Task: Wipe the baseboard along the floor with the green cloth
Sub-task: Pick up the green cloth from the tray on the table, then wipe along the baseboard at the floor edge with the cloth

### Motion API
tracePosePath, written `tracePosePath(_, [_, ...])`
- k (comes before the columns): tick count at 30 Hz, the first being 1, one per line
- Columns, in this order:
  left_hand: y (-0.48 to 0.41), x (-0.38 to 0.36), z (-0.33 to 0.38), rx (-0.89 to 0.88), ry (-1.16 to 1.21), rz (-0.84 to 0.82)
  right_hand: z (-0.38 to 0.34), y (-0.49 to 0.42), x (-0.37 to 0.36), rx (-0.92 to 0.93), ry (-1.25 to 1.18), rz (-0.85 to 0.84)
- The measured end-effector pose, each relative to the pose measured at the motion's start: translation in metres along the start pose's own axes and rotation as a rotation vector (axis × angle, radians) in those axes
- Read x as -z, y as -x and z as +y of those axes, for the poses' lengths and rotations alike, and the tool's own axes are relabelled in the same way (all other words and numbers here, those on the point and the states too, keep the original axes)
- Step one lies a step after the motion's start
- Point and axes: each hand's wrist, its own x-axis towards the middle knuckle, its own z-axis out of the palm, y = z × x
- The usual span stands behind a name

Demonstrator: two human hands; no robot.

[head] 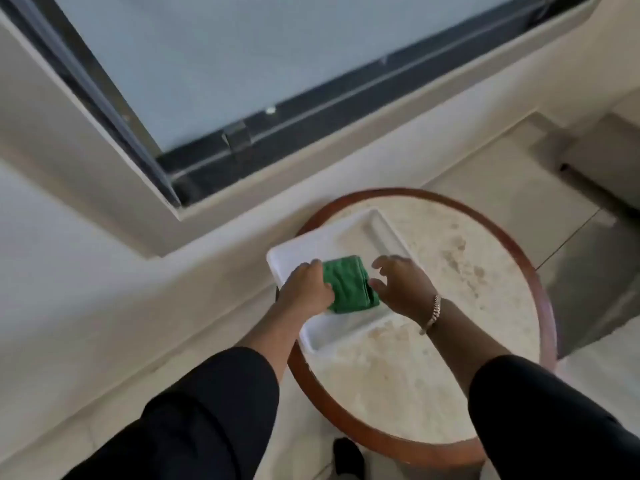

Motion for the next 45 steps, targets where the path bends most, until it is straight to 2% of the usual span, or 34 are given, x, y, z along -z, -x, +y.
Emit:
tracePosePath(2, [-0.021, -0.021, -0.001, 0.121, 0.088, 0.011, 0.009, -0.016, -0.024, -0.051, 0.081, -0.046])
tracePosePath(6, [-0.042, -0.052, 0.002, 0.307, 0.270, 0.032, 0.019, -0.035, -0.065, -0.160, 0.039, -0.115])
tracePosePath(11, [-0.046, -0.076, -0.001, 0.489, 0.622, 0.225, 0.020, -0.042, -0.091, -0.252, -0.066, -0.038])
tracePosePath(14, [-0.043, -0.078, -0.003, 0.516, 0.785, 0.261, 0.016, -0.041, -0.089, -0.263, -0.151, 0.032])
tracePosePath(20, [0.001, -0.050, -0.012, 0.469, 0.967, 0.390, -0.023, -0.007, -0.058, -0.133, -0.296, 0.190])
tracePosePath(25, [0.071, -0.005, -0.048, 0.429, 0.928, 0.499, -0.096, 0.039, -0.047, -0.030, -0.405, 0.177])
tracePosePath(30, [0.141, 0.031, -0.135, 0.459, 0.876, 0.589, -0.194, 0.084, -0.095, 0.029, -0.465, 0.103])
tracePosePath(35, [0.180, 0.028, -0.264, 0.492, 0.879, 0.591, -0.276, 0.099, -0.192, 0.069, -0.476, -0.001])
tracePosePath(40, [0.170, -0.029, -0.410, 0.513, 0.925, 0.573, -0.310, 0.083, -0.338, 0.105, -0.497, -0.095])
tracePosePath(45, [0.138, -0.127, -0.559, 0.502, 0.946, 0.541, -0.304, 0.056, -0.513, 0.087, -0.593, -0.171])
